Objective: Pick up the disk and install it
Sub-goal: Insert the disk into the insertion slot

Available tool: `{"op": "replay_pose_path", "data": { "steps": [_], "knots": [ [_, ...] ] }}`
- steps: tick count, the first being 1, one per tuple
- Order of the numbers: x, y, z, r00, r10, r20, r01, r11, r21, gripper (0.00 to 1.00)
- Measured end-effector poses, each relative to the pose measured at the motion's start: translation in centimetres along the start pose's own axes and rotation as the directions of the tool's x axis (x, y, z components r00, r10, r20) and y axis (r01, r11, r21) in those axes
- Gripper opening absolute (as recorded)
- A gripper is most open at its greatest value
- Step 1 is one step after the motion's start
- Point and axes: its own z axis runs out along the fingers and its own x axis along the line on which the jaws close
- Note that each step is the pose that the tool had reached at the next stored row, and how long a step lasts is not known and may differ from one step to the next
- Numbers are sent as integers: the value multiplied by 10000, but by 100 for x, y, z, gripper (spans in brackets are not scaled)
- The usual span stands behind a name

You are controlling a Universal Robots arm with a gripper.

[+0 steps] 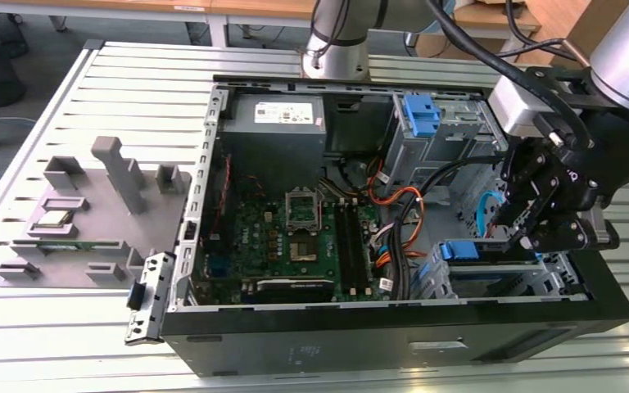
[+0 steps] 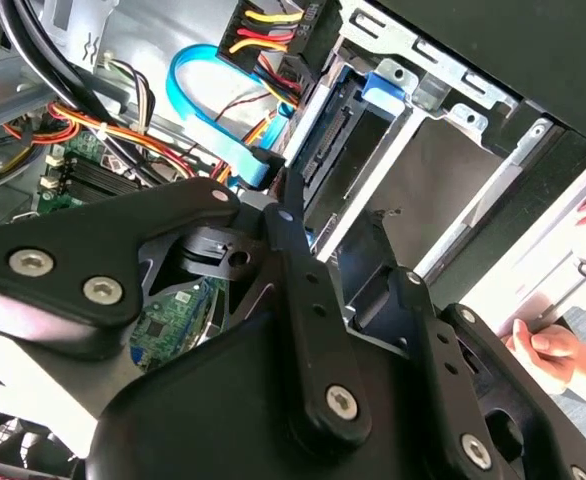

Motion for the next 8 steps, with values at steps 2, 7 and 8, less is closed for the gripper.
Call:
{"op": "replay_pose_path", "data": {
  "steps": [2, 7, 8],
  "knots": [
    [0, 0, 0, 10000, 0, -1, 0, 10000, 0, 41],
    [0, 0, 2, 10000, 0, -1, 0, 10000, 0, 41],
    [0, 0, 3, 10000, 0, 0, 0, 10000, 0, 41]
  ]
}}
